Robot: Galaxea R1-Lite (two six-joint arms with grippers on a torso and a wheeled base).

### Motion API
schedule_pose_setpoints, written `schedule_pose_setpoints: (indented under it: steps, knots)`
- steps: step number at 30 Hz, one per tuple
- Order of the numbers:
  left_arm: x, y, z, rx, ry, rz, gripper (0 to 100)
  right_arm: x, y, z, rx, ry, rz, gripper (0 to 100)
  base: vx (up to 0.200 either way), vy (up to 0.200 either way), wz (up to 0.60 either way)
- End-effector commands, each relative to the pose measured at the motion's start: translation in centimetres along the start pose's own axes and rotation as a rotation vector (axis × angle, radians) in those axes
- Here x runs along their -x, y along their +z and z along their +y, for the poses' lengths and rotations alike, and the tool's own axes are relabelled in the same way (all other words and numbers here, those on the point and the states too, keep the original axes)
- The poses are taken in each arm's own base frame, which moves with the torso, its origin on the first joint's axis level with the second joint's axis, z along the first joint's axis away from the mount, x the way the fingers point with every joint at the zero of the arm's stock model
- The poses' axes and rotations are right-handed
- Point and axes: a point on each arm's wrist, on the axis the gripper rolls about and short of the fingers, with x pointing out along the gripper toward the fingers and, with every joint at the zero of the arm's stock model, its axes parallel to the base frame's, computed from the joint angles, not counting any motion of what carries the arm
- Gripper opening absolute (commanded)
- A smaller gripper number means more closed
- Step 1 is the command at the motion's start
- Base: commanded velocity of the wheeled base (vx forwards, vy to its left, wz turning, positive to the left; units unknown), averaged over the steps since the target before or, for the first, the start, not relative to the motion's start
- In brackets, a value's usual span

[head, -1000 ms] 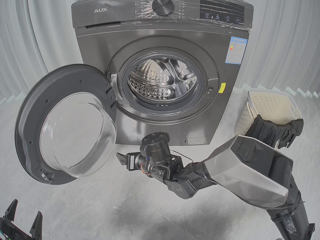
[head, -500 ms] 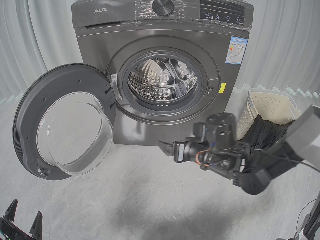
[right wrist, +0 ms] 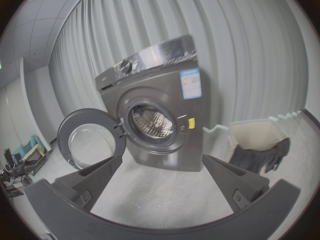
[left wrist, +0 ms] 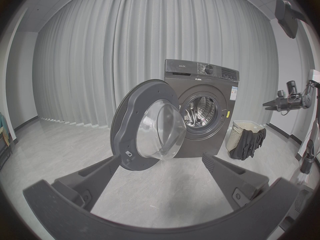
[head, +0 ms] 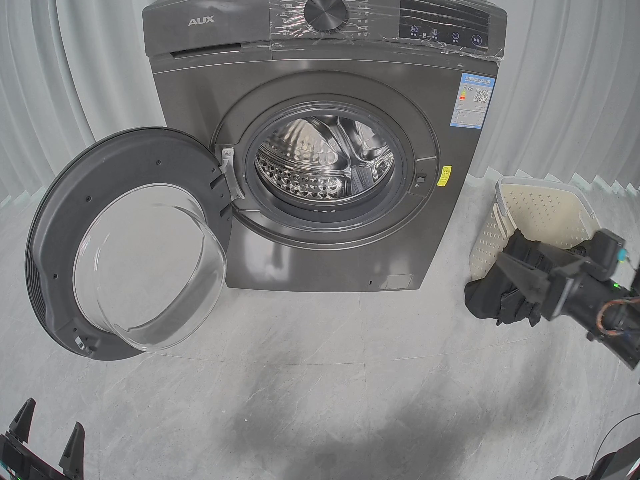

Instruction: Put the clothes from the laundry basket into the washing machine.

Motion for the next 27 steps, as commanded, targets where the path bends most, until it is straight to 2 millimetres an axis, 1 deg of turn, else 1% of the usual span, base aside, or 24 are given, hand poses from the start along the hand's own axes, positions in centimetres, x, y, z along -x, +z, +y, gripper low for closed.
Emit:
schedule_pose_setpoints:
  steps: [1, 2, 3, 5, 8, 9, 10, 15, 18, 26, 27]
  knots:
    - [0.0, -0.5, 0.0, 0.001, -0.001, -0.003, 100, 10.2, -1.4, -3.1, 0.043, -0.152, -0.187, 100, 0.000, 0.000, 0.00]
    - [0.0, -0.5, 0.0, 0.001, -0.001, -0.003, 100, 10.8, -1.7, -3.1, 0.052, -0.163, -0.191, 100, 0.000, 0.000, 0.00]
    - [0.0, -0.5, 0.0, -0.001, -0.001, -0.003, 100, 11.0, -1.8, -3.2, 0.054, -0.169, -0.193, 100, 0.000, 0.000, 0.00]
    - [0.0, -0.5, 0.0, 0.001, -0.001, -0.003, 100, 12.8, -3.0, -3.4, 0.080, -0.214, -0.196, 100, 0.000, 0.000, 0.00]
    - [0.0, -0.5, 0.0, 0.001, -0.001, -0.003, 100, 14.0, -3.8, -3.5, 0.093, -0.240, -0.198, 100, 0.000, 0.000, 0.00]
    - [0.0, -0.5, 0.0, 0.001, -0.001, -0.003, 100, 14.2, -4.0, -3.5, 0.093, -0.240, -0.197, 100, 0.000, 0.000, 0.00]
    - [0.0, -0.5, 0.0, 0.001, -0.001, -0.003, 100, 15.2, -5.1, -3.5, 0.092, -0.259, -0.205, 100, 0.000, 0.000, 0.00]
    - [0.0, -0.5, 0.0, -0.001, -0.001, -0.003, 100, 18.4, -7.5, -3.2, 0.098, -0.308, -0.227, 100, 0.000, 0.000, 0.00]
    - [0.0, -0.5, 0.0, -0.001, -0.001, -0.003, 100, 19.2, -8.7, -3.2, 0.125, -0.348, -0.213, 100, 0.000, 0.000, 0.00]
    - [0.0, -0.5, 0.0, 0.001, -0.001, -0.003, 100, 19.8, -9.6, -3.0, 0.146, -0.391, -0.220, 100, 0.000, 0.000, 0.00]
    - [0.0, -0.5, 0.0, 0.001, -0.001, -0.003, 100, 20.0, -9.9, -3.0, 0.145, -0.392, -0.217, 100, 0.000, 0.000, 0.00]
